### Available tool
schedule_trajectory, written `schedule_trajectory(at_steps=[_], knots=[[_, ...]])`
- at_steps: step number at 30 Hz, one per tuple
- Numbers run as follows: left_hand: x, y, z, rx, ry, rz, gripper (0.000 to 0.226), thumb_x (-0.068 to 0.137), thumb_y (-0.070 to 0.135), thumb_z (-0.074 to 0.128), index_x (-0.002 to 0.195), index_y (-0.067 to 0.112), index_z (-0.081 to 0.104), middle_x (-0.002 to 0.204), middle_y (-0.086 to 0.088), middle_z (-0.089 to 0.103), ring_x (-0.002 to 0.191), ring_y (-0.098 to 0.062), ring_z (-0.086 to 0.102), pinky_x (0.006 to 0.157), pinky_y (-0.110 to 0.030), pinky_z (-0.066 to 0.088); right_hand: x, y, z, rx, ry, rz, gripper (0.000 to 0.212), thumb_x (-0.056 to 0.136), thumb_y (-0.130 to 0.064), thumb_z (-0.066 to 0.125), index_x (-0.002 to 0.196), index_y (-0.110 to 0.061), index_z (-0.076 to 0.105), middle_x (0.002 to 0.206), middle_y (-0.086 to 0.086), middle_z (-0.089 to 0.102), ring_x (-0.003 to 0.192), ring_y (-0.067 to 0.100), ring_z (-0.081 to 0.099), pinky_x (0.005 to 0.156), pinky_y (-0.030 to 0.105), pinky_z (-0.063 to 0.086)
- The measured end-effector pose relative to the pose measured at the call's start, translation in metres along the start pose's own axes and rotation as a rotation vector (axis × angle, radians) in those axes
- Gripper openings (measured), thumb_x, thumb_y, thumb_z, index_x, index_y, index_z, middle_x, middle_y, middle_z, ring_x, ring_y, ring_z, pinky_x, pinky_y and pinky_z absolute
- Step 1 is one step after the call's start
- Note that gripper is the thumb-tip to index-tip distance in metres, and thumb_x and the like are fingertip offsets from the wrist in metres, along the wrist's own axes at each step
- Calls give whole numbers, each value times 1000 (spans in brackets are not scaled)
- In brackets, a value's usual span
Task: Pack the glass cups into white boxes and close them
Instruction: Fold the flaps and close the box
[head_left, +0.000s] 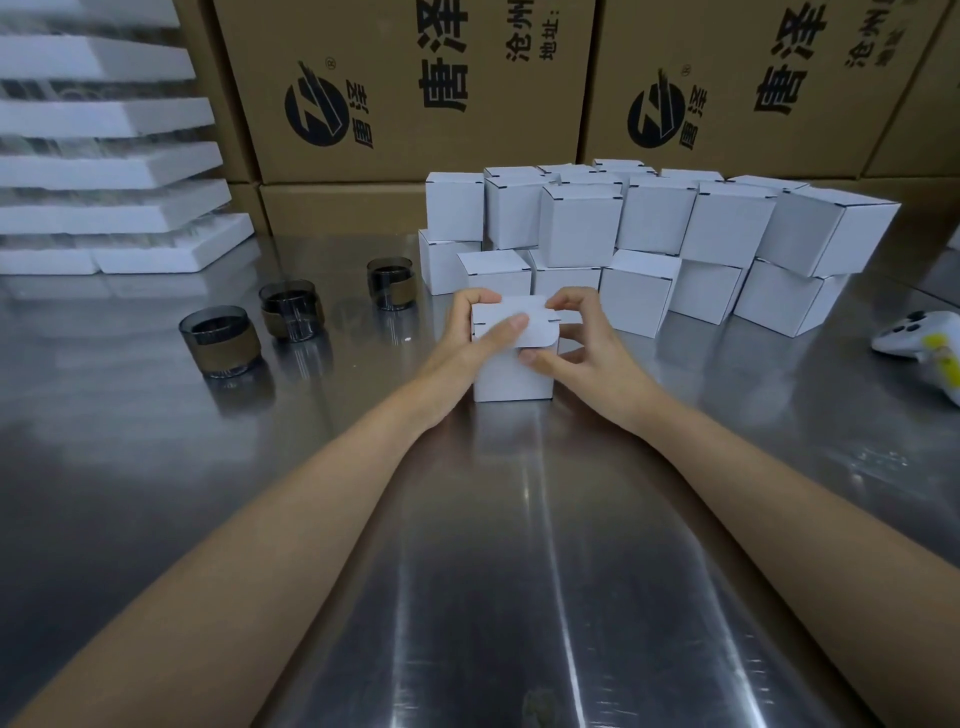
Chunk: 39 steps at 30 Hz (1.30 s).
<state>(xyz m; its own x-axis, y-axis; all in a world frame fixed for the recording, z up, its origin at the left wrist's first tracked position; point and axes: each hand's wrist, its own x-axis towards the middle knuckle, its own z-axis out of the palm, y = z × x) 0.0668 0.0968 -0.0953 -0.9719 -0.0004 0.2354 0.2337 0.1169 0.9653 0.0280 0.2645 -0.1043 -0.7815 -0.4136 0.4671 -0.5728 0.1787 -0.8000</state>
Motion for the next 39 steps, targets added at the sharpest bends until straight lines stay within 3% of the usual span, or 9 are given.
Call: schedule_trajectory(at_steps=[5,10,12,18,21,28,32,35,39], knots=[[-2,-2,1,92,57,84,40,88,44,65,119,27,46,108,15,54,82,20,51,68,1,37,1,3,-2,-27,-31,-8,43,90,-34,65,120,-30,34,127,-13,41,116,7,52,75,17,47],[-2,-1,6,96,107,90,37,83,54,56,111,32,46,116,5,57,104,-10,59,87,-22,49,2,3,-3,35,-28,-1,23,96,-42,51,113,-42,36,121,-23,40,109,5,54,84,26,51],[-1,1,6,90,114,87,34,87,50,58,112,29,47,113,8,57,100,-9,58,82,-17,49,2,5,-2,40,-22,3,18,99,-36,49,112,-42,37,121,-21,41,109,15,55,85,37,54],[1,-1,3,53,71,46,25,93,31,62,112,24,48,116,7,53,107,-11,54,88,-21,43,3,7,-3,-46,-26,-36,23,99,-35,46,119,-27,37,125,-12,43,110,15,52,88,25,45],[2,1,4,15,56,0,34,76,39,64,106,30,50,113,9,54,105,-7,53,87,-23,41,1,6,-1,-101,-8,-108,18,100,-30,46,116,-25,41,134,-5,41,121,13,47,88,12,40],[3,10,13,-196,152,-86,61,59,20,61,117,38,56,124,3,56,117,-16,54,101,-31,44,0,4,-3,-307,64,-311,18,98,-23,50,109,-13,60,134,4,50,122,11,50,101,38,44],[5,12,12,-291,178,-72,71,59,13,60,125,39,53,135,-4,50,122,-21,53,105,-38,44,1,4,-1,-399,71,-369,23,95,-20,59,112,-4,60,124,6,56,106,3,59,93,29,48],[5,9,9,-214,121,-41,55,66,18,65,118,34,59,126,5,55,118,-14,54,102,-31,44,3,3,1,-330,61,-324,22,95,-14,59,116,-5,62,126,7,54,111,-16,49,91,14,43],[3,-3,-4,119,39,70,31,91,36,65,120,30,56,130,13,51,115,3,47,90,-12,35,3,4,0,-263,68,-297,20,96,-10,59,114,-9,66,126,10,55,117,-15,43,93,12,42]])
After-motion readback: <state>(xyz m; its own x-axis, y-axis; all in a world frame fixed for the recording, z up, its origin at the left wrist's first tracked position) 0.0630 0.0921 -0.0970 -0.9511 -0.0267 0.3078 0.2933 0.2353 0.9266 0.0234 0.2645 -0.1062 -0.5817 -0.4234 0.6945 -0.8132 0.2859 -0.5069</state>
